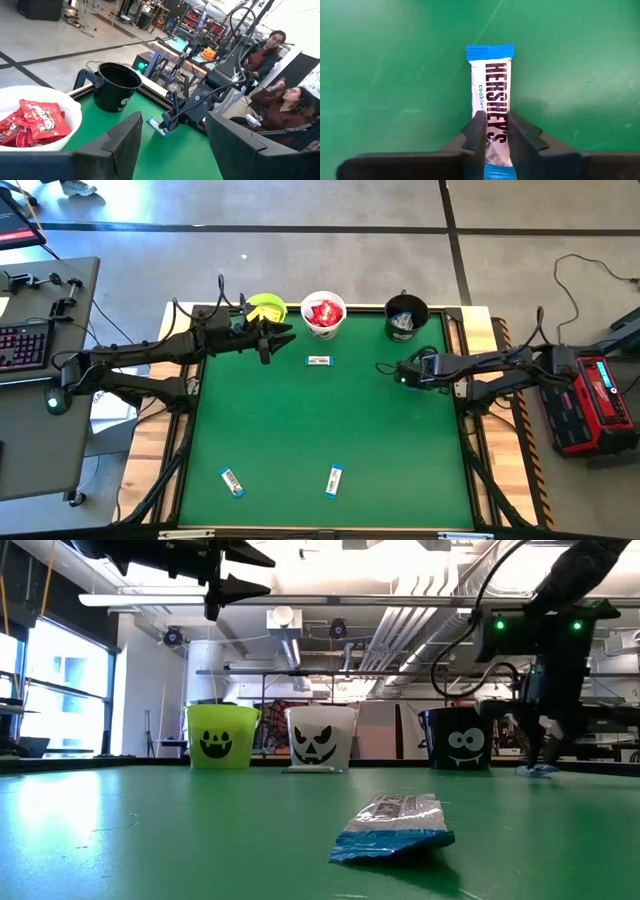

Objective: Sort candy by brand, put in halloween buckets
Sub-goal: Put the white chocolate bar into the black bucket

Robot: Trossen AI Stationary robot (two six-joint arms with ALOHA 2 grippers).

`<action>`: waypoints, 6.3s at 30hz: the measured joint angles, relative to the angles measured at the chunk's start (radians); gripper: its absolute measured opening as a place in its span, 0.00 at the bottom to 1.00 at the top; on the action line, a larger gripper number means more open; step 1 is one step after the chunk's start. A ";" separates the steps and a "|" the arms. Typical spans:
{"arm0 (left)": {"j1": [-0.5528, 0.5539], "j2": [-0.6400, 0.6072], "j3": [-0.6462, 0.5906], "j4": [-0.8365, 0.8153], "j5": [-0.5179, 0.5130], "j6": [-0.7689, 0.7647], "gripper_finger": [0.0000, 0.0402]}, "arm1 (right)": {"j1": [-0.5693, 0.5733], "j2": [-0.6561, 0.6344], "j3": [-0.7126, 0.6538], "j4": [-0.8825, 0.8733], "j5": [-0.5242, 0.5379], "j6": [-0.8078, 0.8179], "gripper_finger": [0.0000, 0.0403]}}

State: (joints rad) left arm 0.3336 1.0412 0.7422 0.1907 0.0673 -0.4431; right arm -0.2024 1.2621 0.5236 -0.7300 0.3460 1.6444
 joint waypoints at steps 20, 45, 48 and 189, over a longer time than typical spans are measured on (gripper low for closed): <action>0.000 0.000 0.000 -0.006 -0.006 0.010 0.53 | 0.000 0.001 0.099 -0.022 -0.035 -0.177 0.00; 0.000 0.000 0.000 -0.057 -0.022 0.010 0.53 | 0.068 0.120 0.230 -0.019 -0.164 -0.122 0.48; 0.000 0.000 0.000 -0.062 -0.022 0.013 0.53 | 0.086 0.191 0.230 -0.016 -0.133 -0.074 0.59; 0.000 0.000 0.000 -0.244 0.009 0.134 0.53 | -0.736 0.279 0.625 0.034 -0.438 -1.644 0.03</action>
State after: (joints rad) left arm 0.3332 1.0412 0.7418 -0.0538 0.0763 -0.3087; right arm -0.9382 1.5410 1.1484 -0.6963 -0.0920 0.0005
